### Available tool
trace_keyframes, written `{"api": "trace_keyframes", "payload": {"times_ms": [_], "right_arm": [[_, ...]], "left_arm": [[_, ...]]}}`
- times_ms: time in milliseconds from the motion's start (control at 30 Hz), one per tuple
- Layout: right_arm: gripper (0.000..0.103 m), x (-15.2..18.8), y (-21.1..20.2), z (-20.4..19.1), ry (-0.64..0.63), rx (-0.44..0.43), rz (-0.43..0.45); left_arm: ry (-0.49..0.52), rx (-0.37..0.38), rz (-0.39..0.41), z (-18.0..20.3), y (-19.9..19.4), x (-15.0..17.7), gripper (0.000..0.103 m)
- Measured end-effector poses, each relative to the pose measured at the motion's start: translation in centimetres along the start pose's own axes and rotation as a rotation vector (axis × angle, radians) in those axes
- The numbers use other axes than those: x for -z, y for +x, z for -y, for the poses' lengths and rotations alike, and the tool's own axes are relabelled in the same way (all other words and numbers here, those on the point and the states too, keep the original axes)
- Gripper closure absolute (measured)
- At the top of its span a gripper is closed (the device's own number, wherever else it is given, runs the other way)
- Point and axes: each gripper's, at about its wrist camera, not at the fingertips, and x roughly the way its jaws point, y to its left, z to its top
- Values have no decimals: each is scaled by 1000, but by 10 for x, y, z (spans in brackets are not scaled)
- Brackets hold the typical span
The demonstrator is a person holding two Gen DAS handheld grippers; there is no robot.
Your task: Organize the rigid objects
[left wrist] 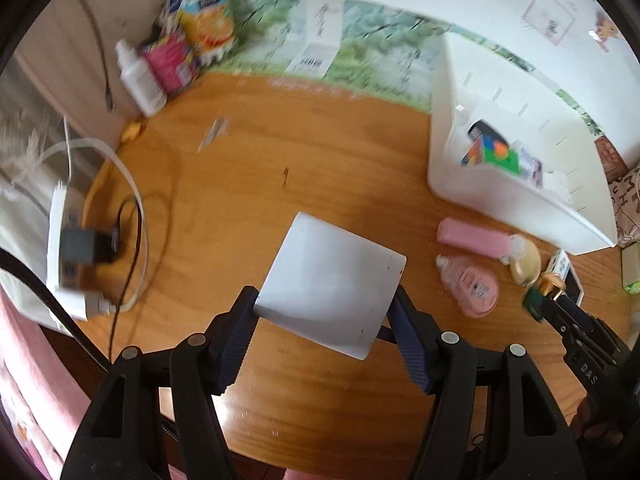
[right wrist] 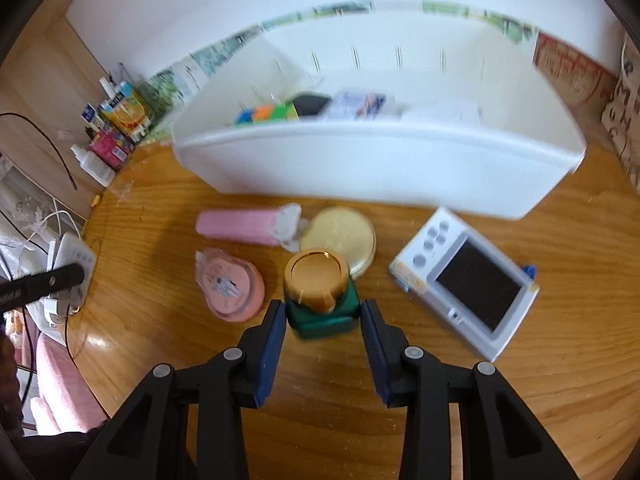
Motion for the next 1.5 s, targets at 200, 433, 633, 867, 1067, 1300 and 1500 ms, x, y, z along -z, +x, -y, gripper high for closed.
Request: {"api": "trace_keyframes", "payload": {"times_ms": [200, 433, 633, 867, 1067, 1300, 1500], "right_arm": [[100, -17, -39, -6, -43, -3, 136], [100, -29, -63, -7, -114, 22, 192], [100, -22, -58, 11, -25, -18, 119], [95, -10, -38, 40, 166, -64, -13], [67, 3, -20, 45, 259, -108, -112], [26, 10, -1, 36, 246, -110, -192], [22, 15, 18, 25, 188, -84, -273]], "left_arm": [[53, 37, 81, 20, -23, -26, 35], [112, 85, 173, 48, -47, -48, 34], [142, 125, 198, 63, -56, -48, 35], [158, 158, 182, 69, -60, -36, 35], [157, 160, 170, 66, -61, -28, 35], [145, 144, 157, 60, -61, -24, 35], [138, 132, 153, 56, -62, -23, 35]]}}
